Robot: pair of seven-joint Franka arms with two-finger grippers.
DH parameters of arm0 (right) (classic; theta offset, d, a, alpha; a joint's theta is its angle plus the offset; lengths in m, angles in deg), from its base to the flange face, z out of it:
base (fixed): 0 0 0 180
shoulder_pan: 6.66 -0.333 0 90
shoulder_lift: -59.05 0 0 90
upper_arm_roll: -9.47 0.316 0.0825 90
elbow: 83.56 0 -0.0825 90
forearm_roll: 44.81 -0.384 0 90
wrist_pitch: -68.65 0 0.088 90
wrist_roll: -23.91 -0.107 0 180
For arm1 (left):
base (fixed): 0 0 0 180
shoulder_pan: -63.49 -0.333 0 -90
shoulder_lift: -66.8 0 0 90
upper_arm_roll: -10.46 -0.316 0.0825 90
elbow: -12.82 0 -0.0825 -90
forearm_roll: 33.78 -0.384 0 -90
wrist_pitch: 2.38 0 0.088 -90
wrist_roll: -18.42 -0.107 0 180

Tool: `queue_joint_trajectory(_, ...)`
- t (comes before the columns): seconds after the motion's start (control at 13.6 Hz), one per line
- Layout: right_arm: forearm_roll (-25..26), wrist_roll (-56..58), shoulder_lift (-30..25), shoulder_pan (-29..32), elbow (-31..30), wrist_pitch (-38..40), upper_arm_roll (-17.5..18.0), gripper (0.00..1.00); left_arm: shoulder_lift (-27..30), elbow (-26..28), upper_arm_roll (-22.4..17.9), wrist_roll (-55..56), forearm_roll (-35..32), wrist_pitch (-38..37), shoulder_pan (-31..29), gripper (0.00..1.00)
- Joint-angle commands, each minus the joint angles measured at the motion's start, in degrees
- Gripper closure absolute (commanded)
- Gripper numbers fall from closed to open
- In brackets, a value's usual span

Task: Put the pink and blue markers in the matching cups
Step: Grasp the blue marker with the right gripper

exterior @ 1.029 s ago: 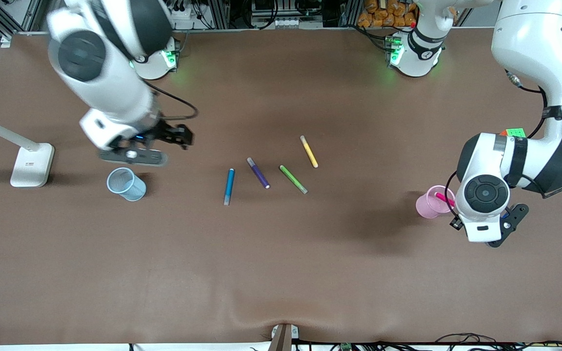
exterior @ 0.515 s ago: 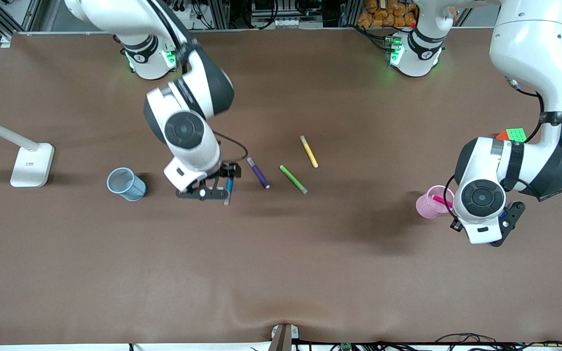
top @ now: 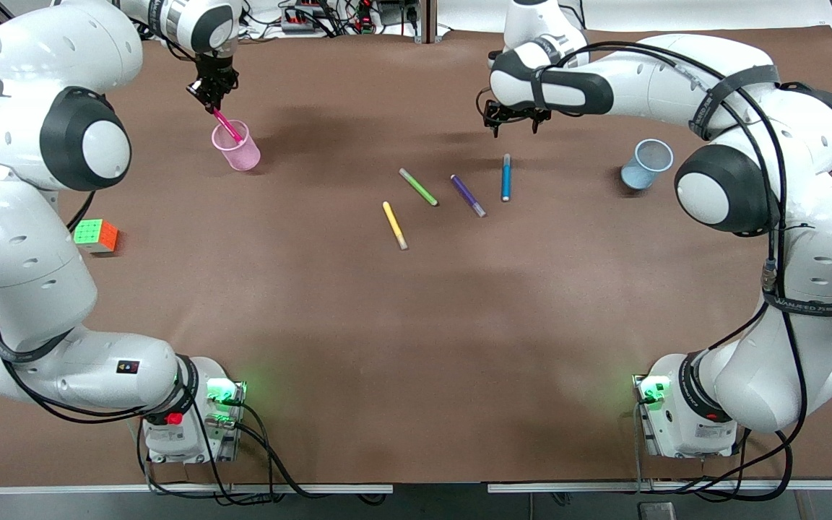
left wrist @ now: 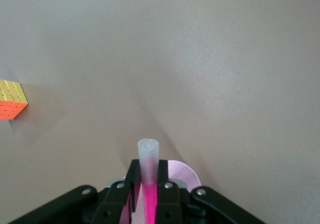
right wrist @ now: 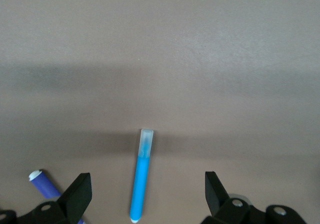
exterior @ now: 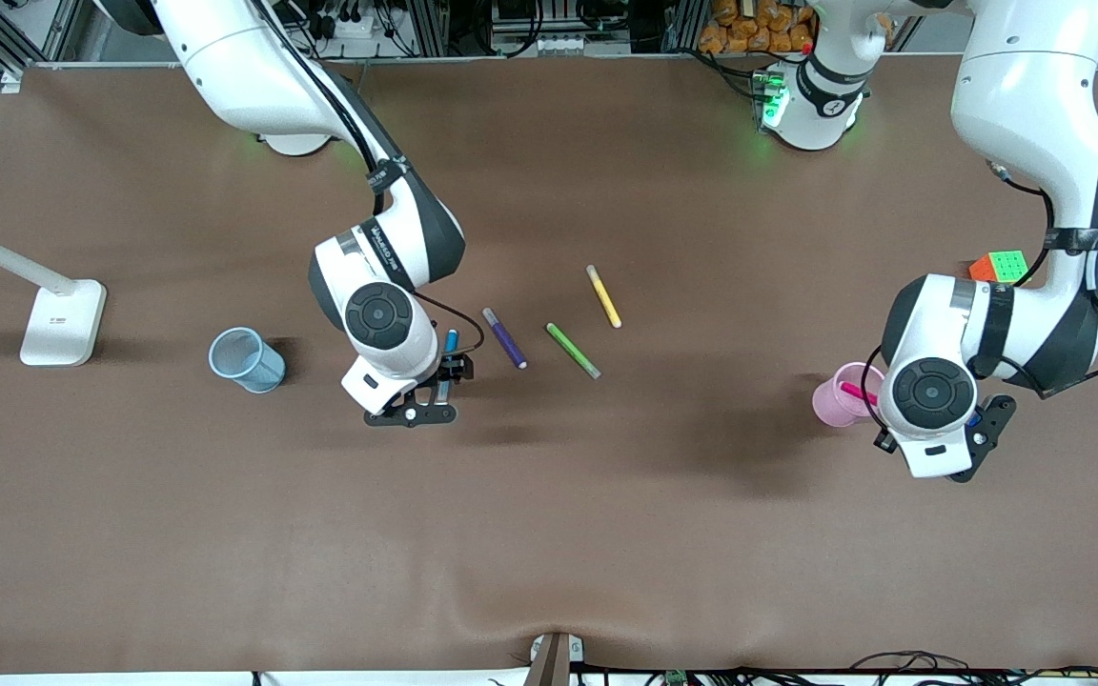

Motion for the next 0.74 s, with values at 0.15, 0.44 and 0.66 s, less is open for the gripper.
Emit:
queue_joint_trajectory(0.15, 0.76, 4.42, 0.76, 1.19, -6.68, -9.51, 0.35, 0.0, -0.3, -0.89, 0.24, 0.45, -0.94, -1.03, 0.44, 0.19)
queue_joint_trajectory(0.44, 0.5, 3.55, 2.88, 1.02, -6.77, -11.18, 0.44, 0.0, 1.54, -1.07, 0.59, -3.14, -0.76, -1.2, 0.0, 0.0)
queue_joint_trajectory(0.66, -0.38, 3.02, 4.46, 0.49, -6.94, -12.58, 0.53, 0.0, 4.09, -1.51, 0.68, -8.67, 3.96, -1.38, -0.71, 0.0)
